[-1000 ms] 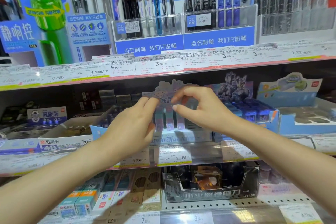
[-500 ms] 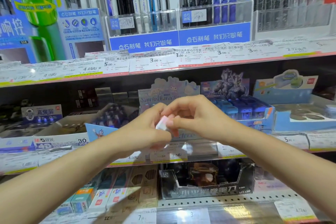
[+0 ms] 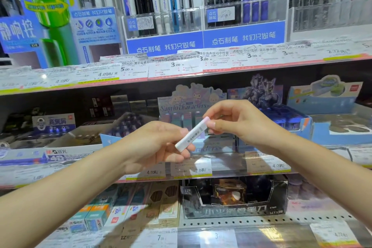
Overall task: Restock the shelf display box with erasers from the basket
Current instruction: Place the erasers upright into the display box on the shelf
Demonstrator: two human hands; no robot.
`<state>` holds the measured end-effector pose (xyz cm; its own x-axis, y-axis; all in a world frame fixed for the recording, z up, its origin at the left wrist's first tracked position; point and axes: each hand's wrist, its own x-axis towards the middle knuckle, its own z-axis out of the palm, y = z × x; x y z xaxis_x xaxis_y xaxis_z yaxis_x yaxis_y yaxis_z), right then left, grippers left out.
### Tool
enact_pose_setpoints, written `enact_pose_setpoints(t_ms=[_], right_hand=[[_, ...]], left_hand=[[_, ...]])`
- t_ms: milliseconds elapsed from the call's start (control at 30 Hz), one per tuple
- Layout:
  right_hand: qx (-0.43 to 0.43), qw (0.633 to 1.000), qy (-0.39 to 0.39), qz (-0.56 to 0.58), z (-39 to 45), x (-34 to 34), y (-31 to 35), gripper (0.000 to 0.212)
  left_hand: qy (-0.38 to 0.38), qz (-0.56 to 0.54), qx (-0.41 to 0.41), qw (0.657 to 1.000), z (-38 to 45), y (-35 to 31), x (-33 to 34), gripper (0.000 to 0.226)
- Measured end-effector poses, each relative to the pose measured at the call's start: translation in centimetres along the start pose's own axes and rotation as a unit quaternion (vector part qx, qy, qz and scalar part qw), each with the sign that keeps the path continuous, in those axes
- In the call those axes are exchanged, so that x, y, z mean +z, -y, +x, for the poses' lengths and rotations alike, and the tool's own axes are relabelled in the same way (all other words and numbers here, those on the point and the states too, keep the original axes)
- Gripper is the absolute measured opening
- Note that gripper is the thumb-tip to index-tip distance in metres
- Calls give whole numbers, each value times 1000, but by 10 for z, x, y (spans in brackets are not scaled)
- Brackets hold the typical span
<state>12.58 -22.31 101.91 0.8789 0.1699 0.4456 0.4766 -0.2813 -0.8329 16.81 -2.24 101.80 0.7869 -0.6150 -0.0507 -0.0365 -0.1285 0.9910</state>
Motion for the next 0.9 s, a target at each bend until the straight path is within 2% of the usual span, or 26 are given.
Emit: enact_pose_setpoints(t_ms=[133,300,400,467,500,533,600,633,667,700,733,800,900], right_hand=[[-1,1000,8,13,-1,4,1,19],[41,989,-38,140,2,15,3,25],[17,995,-62,81,6,20,2,31],[0,996,-74,54,11,18,2,30],[-12,996,-78,41,14,15,2,30],[-27,996,-84,19,17,11,1,31],[-57,993,-91,-58,21,0,2,30],[-67,989,-85,-97,24,-4,2,31],[-72,986,-76,-128,26,-8,1,31],[-71,984,-66,-152,28,-10,-1,31],[-69,981,-59,-170,30,-12,-3,31],[-67,977,-59,-195,34,-14,-8,30],[-59,975,-59,-208,36,-15,-14,29]], left_hand=[[12,2,24,1000,-1,3,2,25],[-53,-5,90,995,4,6,10,1],[-79,20,118,990,7,5,13,2],[-99,79,155,980,10,4,12,5],[-118,140,191,964,12,5,10,5],[-142,229,239,933,14,6,6,5],[-173,444,317,820,16,9,-5,22],[-163,529,326,766,16,9,-10,38],[-141,595,311,727,17,9,-14,53],[-120,641,282,704,17,9,-16,66],[-101,666,252,694,19,10,-18,75],[-65,676,216,701,21,10,-21,84],[-38,658,222,718,24,12,-24,89]])
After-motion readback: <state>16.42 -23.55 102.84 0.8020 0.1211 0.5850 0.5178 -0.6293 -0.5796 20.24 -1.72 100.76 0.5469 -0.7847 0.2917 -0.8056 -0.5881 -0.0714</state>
